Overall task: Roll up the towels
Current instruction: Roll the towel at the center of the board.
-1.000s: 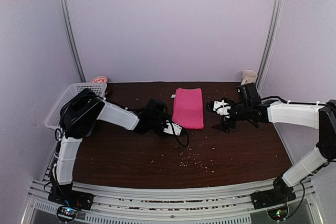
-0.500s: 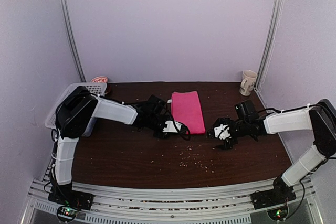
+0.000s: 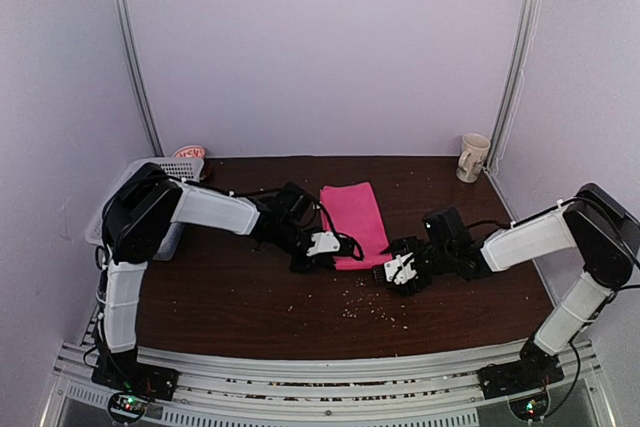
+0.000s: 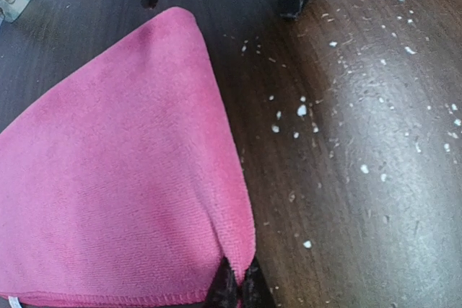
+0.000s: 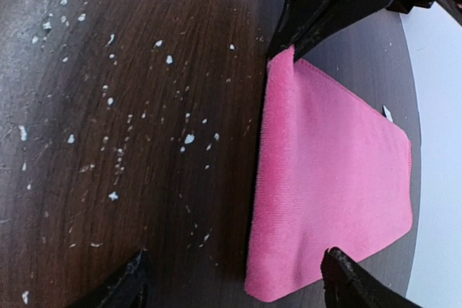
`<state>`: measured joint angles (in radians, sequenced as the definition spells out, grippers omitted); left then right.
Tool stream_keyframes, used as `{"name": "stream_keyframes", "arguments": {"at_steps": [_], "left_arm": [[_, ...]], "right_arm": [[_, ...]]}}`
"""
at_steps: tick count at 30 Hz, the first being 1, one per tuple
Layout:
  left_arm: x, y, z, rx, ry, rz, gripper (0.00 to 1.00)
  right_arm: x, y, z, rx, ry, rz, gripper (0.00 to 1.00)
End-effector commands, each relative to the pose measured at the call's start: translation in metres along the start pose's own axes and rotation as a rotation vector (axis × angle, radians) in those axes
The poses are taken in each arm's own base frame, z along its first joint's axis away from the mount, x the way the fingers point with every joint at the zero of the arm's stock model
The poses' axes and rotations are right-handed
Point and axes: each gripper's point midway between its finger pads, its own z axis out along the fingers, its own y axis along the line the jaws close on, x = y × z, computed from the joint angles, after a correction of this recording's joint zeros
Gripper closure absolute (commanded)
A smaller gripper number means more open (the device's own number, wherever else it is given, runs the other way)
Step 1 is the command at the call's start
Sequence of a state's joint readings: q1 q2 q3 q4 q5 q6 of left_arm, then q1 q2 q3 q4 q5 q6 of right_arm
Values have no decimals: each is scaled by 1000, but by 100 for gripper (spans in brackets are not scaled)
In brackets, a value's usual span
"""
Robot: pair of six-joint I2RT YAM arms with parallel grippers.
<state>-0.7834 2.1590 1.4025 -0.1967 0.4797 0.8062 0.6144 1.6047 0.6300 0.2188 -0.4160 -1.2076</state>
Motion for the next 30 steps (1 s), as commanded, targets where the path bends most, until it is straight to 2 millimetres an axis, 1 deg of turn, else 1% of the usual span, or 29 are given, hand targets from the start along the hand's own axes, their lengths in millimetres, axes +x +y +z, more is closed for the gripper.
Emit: {"name": "stream_keyframes", "arguments": {"at_steps": [1, 7, 12, 14, 16, 19, 20, 24, 26, 28, 30], "left_arm": [[-18, -1, -22, 75, -104, -81, 100], [-20, 3, -31, 111, -160, -121, 100], [-22, 7, -34, 111, -174, -142, 100], [-23, 7, -35, 119, -182, -146, 100], [-23, 8, -37, 119, -184, -148, 100], [-21, 8, -36, 119, -179, -153, 100], [-21, 8, -36, 119, -180, -151, 100], [-19, 8, -37, 118, -173, -156, 100], [-17, 7, -37, 119, -164, -155, 100], [-15, 6, -37, 120, -154, -156, 100], [-13, 4, -37, 121, -145, -162, 100]], "right_arm": [[9, -6, 8, 68, 72, -9, 22], [12, -12, 15, 142, 132, -19, 29], [10, -7, 22, 166, 153, -38, 33], [10, -6, 23, 186, 171, -57, 37], [8, -10, 24, 219, 191, -65, 40], [6, -18, 25, 248, 200, -44, 49], [6, -17, 27, 241, 204, -35, 54], [7, -16, 30, 204, 217, -4, 74], [4, -16, 31, 177, 216, 11, 88], [0, -17, 33, 146, 209, 27, 99], [-4, -17, 33, 108, 200, 48, 100]]}}
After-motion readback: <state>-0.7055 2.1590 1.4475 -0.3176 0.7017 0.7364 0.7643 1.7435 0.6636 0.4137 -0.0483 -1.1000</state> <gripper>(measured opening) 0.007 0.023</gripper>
